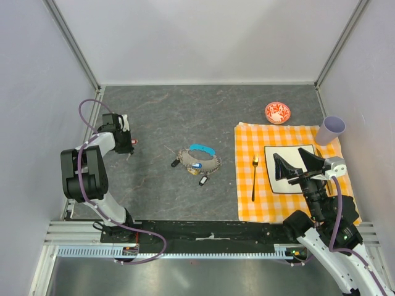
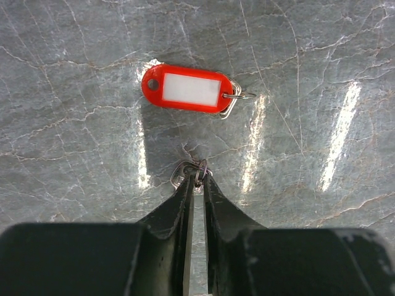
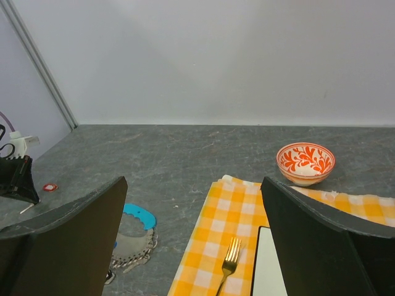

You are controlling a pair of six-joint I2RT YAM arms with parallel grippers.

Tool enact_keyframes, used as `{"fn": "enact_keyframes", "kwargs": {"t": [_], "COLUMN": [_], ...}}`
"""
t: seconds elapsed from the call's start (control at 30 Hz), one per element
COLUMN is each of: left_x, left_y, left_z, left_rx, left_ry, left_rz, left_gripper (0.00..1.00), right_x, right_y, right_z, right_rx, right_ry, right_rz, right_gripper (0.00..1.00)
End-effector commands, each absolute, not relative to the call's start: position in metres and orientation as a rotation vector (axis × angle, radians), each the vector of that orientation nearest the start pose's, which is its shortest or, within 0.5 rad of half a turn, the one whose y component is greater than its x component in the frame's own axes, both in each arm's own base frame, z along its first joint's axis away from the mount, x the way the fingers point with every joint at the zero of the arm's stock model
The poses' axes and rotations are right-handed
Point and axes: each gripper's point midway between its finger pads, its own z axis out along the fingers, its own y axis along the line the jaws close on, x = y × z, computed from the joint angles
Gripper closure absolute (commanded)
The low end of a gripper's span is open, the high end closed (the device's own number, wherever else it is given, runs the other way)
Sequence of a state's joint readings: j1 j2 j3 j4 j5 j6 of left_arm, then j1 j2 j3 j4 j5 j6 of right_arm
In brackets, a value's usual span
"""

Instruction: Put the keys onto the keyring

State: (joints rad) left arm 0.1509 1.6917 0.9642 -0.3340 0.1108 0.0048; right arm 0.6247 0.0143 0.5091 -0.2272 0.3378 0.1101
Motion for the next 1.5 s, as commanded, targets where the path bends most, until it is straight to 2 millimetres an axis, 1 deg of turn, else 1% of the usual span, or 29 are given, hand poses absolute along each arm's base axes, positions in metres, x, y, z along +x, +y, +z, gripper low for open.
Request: {"fn": "enact_keyframes", "kwargs": {"t": [0.0, 0.03, 0.07, 0.17, 0.33, 0.43, 0.53, 0.6, 0.63, 0.67, 0.7, 0.73, 0.77, 0.8, 0.83, 0.9, 0.93, 0.97, 1.0, 1.07, 1.1, 1.17, 1.23, 1.27, 1.33, 1.37, 1.4, 1.43, 1.47], "left_x": [0.375, 0.375, 0.374, 0.376, 0.375, 0.374, 0.366, 0.360, 0.358, 0.354, 0.350, 0.347, 0.342, 0.335, 0.330, 0.315, 0.309, 0.302, 0.292, 0.278, 0.272, 0.258, 0.247, 0.245, 0.241, 0.239, 0.239, 0.239, 0.240], "left_y": [0.034, 0.034, 0.034, 0.032, 0.022, 0.005, -0.026, -0.046, -0.052, -0.063, -0.069, -0.073, -0.085, -0.089, -0.092, -0.097, -0.098, -0.103, -0.105, -0.109, -0.109, -0.110, -0.108, -0.105, -0.101, -0.096, -0.093, -0.088, -0.080], "left_z": [0.032, 0.033, 0.033, 0.037, 0.050, 0.068, 0.081, 0.100, 0.108, 0.124, 0.131, 0.139, 0.147, 0.164, 0.170, 0.191, 0.197, 0.202, 0.216, 0.215, 0.218, 0.220, 0.219, 0.219, 0.216, 0.222, 0.223, 0.222, 0.225], "left_rx": [-0.077, -0.074, -0.071, -0.050, 0.029, 0.144, 0.309, 0.396, 0.416, 0.449, 0.468, 0.491, 0.537, 0.555, 0.579, 0.584, 0.556, 0.566, 0.565, 0.558, 0.550, 0.540, 0.524, 0.508, 0.473, 0.449, 0.428, 0.397, 0.358], "left_ry": [2.560, 2.556, 2.557, 2.546, 2.516, 2.476, 2.439, 2.384, 2.361, 2.310, 2.290, 2.265, 2.235, 2.182, 2.158, 2.091, 2.081, 2.064, 2.014, 2.005, 1.989, 1.948, 1.920, 1.910, 1.904, 1.877, 1.869, 1.872, 1.861], "left_rz": [-0.106, -0.106, -0.109, -0.113, -0.105, -0.072, -0.030, -0.022, -0.025, -0.051, -0.066, -0.076, -0.110, -0.117, -0.115, -0.142, -0.170, -0.213, -0.239, -0.294, -0.305, -0.334, -0.345, -0.337, -0.327, -0.305, -0.289, -0.272, -0.231], "left_gripper": [0.84, 0.85, 0.90, 0.98, 0.98, 0.98, 0.98, 0.98, 0.98, 0.98, 0.98, 0.98, 0.98, 0.98, 0.98, 0.98, 0.98, 0.98, 0.98, 0.98, 0.98, 0.98, 0.98, 0.98, 0.98, 0.98, 0.98, 0.98, 0.98], "right_x": [0.178, 0.178, 0.178, 0.178, 0.176, 0.175, 0.174, 0.177, 0.175, 0.176, 0.182, 0.181, 0.183, 0.192, 0.191, 0.202, 0.203, 0.202, 0.208, 0.210, 0.214, 0.220, 0.228, 0.231, 0.235, 0.238, 0.242, 0.245, 0.247], "right_y": [0.064, 0.065, 0.065, 0.065, 0.066, 0.068, 0.070, 0.077, 0.079, 0.082, 0.089, 0.092, 0.096, 0.105, 0.111, 0.127, 0.133, 0.140, 0.150, 0.162, 0.171, 0.181, 0.194, 0.201, 0.217, 0.227, 0.235, 0.243, 0.252], "right_z": [0.320, 0.320, 0.321, 0.321, 0.321, 0.323, 0.325, 0.321, 0.328, 0.324, 0.319, 0.327, 0.321, 0.310, 0.316, 0.294, 0.296, 0.288, 0.274, 0.268, 0.255, 0.246, 0.224, 0.219, 0.193, 0.190, 0.172, 0.170, 0.165], "right_rx": [-0.048, -0.051, -0.051, -0.053, -0.060, -0.066, -0.083, -0.114, -0.129, -0.150, -0.175, -0.181, -0.193, -0.218, -0.241, -0.298, -0.323, -0.362, -0.393, -0.448, -0.483, -0.512, -0.581, -0.613, -0.706, -0.773, -0.821, -0.851, -0.976], "right_ry": [1.298, 1.298, 1.298, 1.297, 1.297, 1.293, 1.298, 1.336, 1.336, 1.367, 1.415, 1.425, 1.473, 1.545, 1.562, 1.692, 1.713, 1.764, 1.833, 1.879, 1.931, 1.972, 2.036, 2.034, 2.080, 2.042, 2.078, 2.075, 2.019], "right_rz": [0.422, 0.423, 0.426, 0.427, 0.433, 0.444, 0.452, 0.454, 0.463, 0.458, 0.454, 0.470, 0.474, 0.465, 0.487, 0.479, 0.492, 0.508, 0.507, 0.533, 0.547, 0.555, 0.559, 0.568, 0.576, 0.569, 0.547, 0.545, 0.502], "right_gripper": [0.02, 0.02, 0.02, 0.02, 0.02, 0.02, 0.02, 0.02, 0.02, 0.02, 0.02, 0.02, 0.02, 0.02, 0.02, 0.02, 0.02, 0.02, 0.02, 0.02, 0.02, 0.02, 0.02, 0.03, 0.05, 0.06, 0.07, 0.07, 0.07]}}
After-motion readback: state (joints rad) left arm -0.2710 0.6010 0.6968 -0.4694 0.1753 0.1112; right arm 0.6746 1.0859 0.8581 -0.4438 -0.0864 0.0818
